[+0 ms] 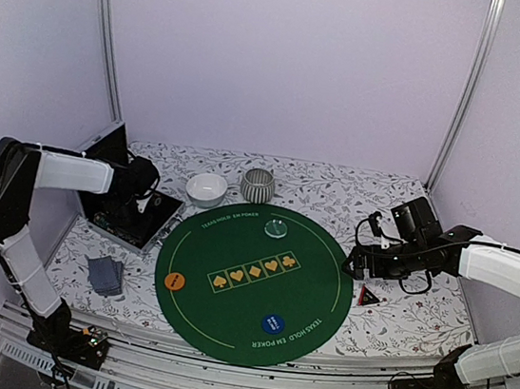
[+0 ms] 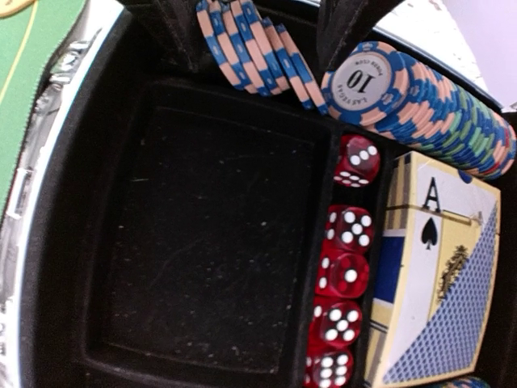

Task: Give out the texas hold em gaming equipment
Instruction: Pick up the pile of poker chips from the chip case.

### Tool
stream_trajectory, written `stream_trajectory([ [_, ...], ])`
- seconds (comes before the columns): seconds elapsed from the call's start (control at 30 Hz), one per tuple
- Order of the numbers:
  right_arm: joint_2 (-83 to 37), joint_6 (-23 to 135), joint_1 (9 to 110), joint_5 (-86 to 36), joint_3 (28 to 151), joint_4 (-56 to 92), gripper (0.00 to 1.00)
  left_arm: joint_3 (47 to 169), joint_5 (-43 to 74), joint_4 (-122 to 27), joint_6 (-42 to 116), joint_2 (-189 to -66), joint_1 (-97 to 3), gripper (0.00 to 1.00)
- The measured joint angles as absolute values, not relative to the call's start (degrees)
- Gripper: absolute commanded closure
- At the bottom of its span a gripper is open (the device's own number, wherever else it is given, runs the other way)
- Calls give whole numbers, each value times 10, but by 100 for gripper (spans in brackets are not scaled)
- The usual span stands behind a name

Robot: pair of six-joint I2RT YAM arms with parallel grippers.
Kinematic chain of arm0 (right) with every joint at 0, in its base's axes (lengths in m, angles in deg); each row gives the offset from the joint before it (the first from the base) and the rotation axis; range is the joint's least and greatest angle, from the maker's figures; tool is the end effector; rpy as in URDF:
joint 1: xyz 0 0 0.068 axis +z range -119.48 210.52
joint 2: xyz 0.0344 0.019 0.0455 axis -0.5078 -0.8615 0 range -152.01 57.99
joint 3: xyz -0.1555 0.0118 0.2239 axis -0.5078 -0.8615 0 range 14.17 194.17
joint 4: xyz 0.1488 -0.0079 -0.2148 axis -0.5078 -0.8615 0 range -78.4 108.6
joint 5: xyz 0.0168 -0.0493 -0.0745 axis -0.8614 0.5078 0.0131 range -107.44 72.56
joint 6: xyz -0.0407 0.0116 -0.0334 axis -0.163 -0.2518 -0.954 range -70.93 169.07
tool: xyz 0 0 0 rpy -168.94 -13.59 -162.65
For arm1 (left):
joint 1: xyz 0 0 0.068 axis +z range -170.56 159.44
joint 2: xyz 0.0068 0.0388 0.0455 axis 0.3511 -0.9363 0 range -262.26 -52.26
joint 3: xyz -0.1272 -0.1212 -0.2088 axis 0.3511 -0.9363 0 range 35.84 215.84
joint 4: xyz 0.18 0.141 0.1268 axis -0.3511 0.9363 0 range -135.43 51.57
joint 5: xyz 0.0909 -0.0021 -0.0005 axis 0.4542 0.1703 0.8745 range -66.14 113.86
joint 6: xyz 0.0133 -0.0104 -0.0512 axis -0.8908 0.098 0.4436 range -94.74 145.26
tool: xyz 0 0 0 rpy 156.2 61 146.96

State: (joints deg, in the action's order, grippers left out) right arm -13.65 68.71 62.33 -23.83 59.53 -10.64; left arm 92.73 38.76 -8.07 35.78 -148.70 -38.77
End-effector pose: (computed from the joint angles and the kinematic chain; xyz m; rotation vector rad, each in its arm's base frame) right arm 0.2061 0.1324 0.2193 -0.3211 2.5855 0.4818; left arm 0.2891 -0.0854 0.1605 0.1482 2.8403 0.2792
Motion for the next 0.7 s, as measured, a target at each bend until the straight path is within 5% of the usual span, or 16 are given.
stream_trajectory([
  [0.17, -138, 687, 623, -241, 595, -106, 1, 927, 401, -79, 360, -1493, -388, 61],
  [0.33, -140, 685, 623, -241, 595, -107, 1, 929, 409, -72, 363, -1500, -383, 100],
  [0.7, -140, 683, 623, -246, 598, -108, 1, 933, 415, -68, 378, -1423, -372, 100],
])
